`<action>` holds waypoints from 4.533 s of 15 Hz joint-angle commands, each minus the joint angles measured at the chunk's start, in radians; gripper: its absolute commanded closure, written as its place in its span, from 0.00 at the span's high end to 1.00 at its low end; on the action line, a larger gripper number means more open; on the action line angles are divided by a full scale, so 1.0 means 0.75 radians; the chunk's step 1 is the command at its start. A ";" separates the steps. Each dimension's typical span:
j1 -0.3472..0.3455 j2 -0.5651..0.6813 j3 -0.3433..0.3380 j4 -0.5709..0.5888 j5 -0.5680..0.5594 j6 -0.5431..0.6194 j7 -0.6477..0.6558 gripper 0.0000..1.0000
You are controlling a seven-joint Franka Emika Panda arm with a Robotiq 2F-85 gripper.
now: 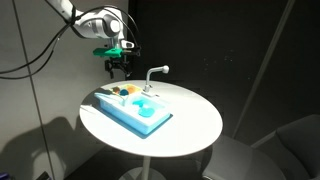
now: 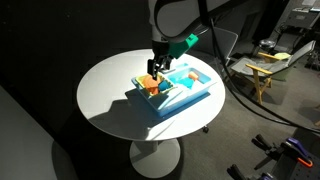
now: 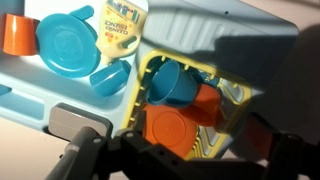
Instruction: Pick up the blue mug from the sink and put it in the dish rack
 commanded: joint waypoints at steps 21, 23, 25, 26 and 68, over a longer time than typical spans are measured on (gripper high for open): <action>0.023 -0.457 0.020 -0.383 0.013 -0.287 0.352 1.00; 0.017 -0.499 0.027 -0.422 0.019 -0.279 0.342 1.00; 0.011 -0.545 0.034 -0.463 0.033 -0.271 0.332 1.00; 0.007 -0.569 0.036 -0.482 0.044 -0.265 0.327 1.00; -0.183 -1.030 0.038 -0.810 0.194 -0.337 0.313 1.00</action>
